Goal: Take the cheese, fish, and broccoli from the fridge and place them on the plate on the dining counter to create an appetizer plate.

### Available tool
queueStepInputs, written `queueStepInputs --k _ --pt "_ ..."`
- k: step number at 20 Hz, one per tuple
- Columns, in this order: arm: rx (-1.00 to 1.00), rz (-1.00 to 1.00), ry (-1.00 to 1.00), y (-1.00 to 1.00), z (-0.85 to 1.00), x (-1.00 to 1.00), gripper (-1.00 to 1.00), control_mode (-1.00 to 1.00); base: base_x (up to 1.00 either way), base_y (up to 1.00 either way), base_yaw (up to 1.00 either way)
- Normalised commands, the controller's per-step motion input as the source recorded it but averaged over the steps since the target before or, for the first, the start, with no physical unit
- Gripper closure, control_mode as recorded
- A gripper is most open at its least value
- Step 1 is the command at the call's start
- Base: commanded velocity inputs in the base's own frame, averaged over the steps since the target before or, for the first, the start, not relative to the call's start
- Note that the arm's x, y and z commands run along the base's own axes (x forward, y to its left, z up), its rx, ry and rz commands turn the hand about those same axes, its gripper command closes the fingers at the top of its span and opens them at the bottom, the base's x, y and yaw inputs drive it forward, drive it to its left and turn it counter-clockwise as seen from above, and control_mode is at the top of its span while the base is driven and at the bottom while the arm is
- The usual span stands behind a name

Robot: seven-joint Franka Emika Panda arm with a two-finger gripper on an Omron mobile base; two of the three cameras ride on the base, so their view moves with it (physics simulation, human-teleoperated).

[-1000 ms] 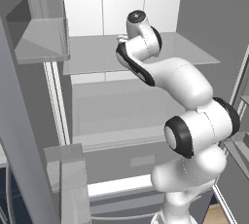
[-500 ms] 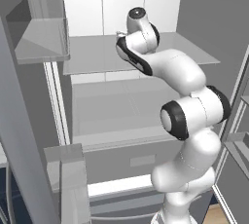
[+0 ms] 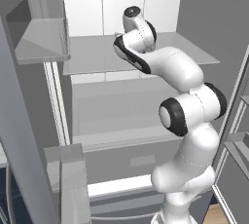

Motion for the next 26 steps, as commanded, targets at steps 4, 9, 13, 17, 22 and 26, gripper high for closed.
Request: queueStepInputs --k 4,9,13,17,22,26 --pt "0.00 0.00 0.00 0.00 -0.09 0.27 1.00 -1.00 0.00 0.00 0.00" --pt "0.00 0.00 0.00 0.00 -0.14 -0.69 1.00 -1.00 0.00 0.00 0.00" --pt "0.00 0.00 -0.07 -0.03 0.00 -1.00 1.00 -1.00 0.00 0.00 0.00" --pt "0.00 0.00 -0.18 -0.13 0.00 -1.00 1.00 -1.00 0.00 0.00 0.00" --pt "0.08 0.03 -0.27 -0.04 0.03 -1.00 1.00 -1.00 0.00 0.00 0.00" --pt "0.17 0.19 -0.11 -0.07 0.46 -1.00 1.00 -1.00 0.00 0.00 0.00"
